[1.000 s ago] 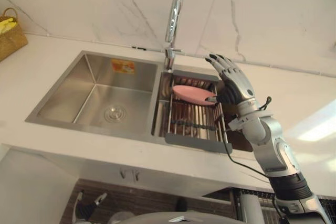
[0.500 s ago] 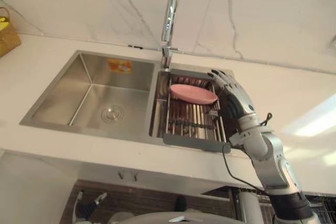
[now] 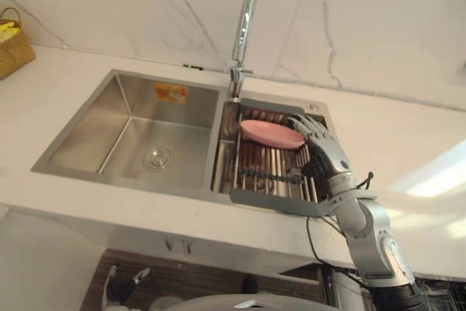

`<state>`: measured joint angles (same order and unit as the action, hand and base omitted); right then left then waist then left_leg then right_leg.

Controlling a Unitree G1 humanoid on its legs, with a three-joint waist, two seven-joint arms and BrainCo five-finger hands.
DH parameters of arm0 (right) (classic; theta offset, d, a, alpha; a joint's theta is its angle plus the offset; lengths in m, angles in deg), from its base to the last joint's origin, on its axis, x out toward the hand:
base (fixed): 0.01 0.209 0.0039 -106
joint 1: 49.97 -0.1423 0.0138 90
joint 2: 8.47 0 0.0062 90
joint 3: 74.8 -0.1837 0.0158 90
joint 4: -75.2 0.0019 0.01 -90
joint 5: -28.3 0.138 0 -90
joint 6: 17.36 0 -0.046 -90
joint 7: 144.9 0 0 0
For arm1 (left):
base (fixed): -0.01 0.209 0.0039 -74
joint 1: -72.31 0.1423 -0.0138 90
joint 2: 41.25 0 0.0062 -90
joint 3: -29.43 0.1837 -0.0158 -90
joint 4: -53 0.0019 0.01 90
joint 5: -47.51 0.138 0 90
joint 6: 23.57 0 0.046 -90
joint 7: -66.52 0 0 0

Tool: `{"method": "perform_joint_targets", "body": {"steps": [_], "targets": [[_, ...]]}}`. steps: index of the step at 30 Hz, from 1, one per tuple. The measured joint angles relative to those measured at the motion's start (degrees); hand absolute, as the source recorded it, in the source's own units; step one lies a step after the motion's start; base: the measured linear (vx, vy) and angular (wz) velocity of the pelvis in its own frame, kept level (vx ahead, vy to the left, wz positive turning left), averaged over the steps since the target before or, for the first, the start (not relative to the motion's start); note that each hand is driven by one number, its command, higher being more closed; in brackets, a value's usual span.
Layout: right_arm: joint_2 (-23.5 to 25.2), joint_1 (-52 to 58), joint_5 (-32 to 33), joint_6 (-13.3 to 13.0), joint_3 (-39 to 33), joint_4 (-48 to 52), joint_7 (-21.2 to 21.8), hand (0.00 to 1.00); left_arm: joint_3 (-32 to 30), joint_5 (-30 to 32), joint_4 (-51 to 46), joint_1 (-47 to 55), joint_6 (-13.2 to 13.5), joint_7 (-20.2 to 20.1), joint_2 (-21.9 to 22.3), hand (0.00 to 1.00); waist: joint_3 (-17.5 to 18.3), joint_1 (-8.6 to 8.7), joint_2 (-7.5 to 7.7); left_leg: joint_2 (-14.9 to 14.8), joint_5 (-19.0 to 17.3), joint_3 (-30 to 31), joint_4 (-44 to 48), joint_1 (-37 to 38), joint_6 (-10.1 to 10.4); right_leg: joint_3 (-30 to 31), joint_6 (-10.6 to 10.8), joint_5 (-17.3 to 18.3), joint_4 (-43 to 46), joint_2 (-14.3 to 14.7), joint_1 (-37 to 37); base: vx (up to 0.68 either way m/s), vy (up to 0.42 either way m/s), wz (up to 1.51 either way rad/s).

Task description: Walk over to the sink, pick up the cup, carry it to the dishwasher, place the cup inside the dishwasher, then close the dishwasher door

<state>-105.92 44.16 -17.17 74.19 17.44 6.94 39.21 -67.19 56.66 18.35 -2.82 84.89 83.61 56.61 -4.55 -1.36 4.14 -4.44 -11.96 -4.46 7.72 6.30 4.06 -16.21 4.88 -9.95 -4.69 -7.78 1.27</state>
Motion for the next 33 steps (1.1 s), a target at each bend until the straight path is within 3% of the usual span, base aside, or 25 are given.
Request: {"method": "perform_joint_targets", "body": {"steps": [11, 21, 33], "targets": [[0.63, -4.04, -2.29, 5.44, 6.50, -9.67, -3.47, 0.00, -0.01, 0.02, 0.00, 0.29, 0.00, 0.04, -0.41, 0.00, 0.67, -0.69, 0.83, -0.22, 2.53, 0.09, -3.06, 0.00, 0.43, -1.60, 0.07, 0.03, -0.23, -0.13, -0.56, -0.03, -0.024, 0.08], [0.96, -9.03, -4.49, 9.50, 6.90, -16.94, -6.96, 0.00, -0.04, 0.08, -0.22, -0.17, 0.00, 0.05, -0.37, 0.00, 0.69, -1.46, 0.87, -0.15, 3.65, 0.50, -4.81, -0.01, 0.55, -1.96, 0.08, 0.04, -0.10, -0.26, -0.95, 0.00, -0.001, 0.03], [0.98, -17.37, -4.52, 10.52, 10.46, -28.85, -8.34, 0.00, -0.19, 0.24, -0.72, -0.65, 0.00, 1.54, -0.38, 0.00, 0.55, -2.14, 1.06, -0.11, 4.85, 1.67, -6.24, -0.09, 0.65, -3.45, 0.15, 0.10, -0.39, -0.39, -0.97, -0.01, -0.007, 0.05]]}}
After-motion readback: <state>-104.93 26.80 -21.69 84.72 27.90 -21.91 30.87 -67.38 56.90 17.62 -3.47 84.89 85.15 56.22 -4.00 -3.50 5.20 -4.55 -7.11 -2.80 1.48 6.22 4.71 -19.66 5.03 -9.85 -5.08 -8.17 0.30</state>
